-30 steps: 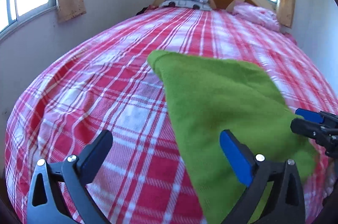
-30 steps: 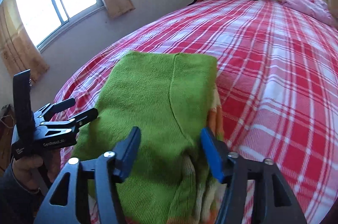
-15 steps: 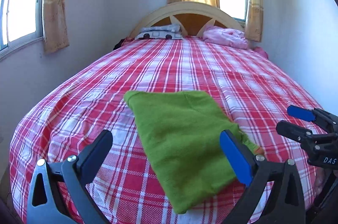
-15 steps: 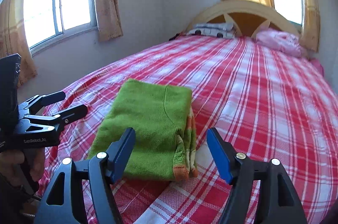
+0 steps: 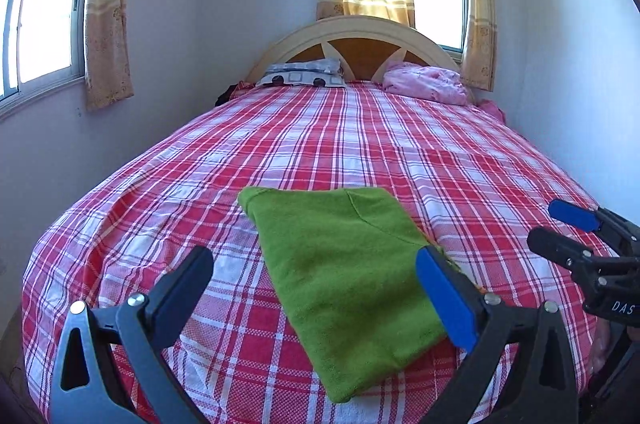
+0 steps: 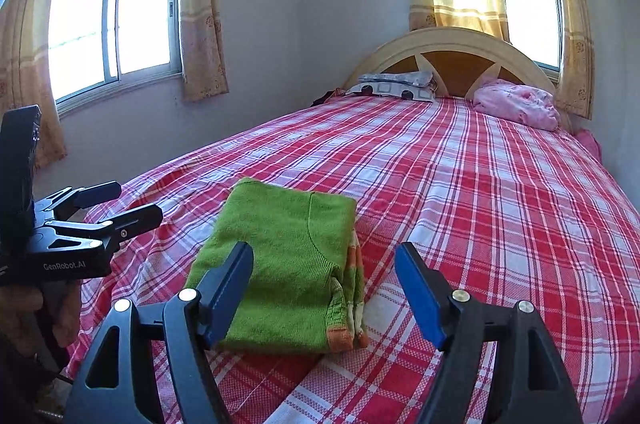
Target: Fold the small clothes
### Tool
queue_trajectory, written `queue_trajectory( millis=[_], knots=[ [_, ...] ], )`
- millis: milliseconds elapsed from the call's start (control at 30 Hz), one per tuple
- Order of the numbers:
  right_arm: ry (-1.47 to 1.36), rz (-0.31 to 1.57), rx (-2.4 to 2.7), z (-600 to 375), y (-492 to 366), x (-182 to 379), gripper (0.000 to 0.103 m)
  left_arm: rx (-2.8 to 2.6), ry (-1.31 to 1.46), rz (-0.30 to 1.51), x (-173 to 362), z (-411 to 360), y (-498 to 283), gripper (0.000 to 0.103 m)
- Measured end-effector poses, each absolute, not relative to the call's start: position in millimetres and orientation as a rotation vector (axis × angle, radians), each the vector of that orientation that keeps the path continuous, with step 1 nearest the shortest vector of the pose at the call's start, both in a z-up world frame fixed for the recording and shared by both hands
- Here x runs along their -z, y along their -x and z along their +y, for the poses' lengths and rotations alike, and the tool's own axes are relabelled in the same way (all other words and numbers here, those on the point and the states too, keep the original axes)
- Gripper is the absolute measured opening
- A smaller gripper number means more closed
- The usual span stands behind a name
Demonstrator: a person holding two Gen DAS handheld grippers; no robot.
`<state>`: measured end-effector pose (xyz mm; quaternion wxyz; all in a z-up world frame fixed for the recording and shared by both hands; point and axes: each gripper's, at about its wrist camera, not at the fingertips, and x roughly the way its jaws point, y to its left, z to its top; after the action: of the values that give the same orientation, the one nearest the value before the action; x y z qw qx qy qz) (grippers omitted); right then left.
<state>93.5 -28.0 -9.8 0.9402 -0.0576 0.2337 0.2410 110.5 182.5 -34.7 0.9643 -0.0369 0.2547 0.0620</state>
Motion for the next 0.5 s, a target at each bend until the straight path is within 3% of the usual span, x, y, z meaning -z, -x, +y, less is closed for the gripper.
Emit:
queue_trajectory(
  millis=[500],
  knots=[
    [0.108,0.460,-0.507,-28.1,-89.4,7.4,0.074,-0.129,0.070,0.518,36.8,182.4,-108.9,0.103]
  ],
)
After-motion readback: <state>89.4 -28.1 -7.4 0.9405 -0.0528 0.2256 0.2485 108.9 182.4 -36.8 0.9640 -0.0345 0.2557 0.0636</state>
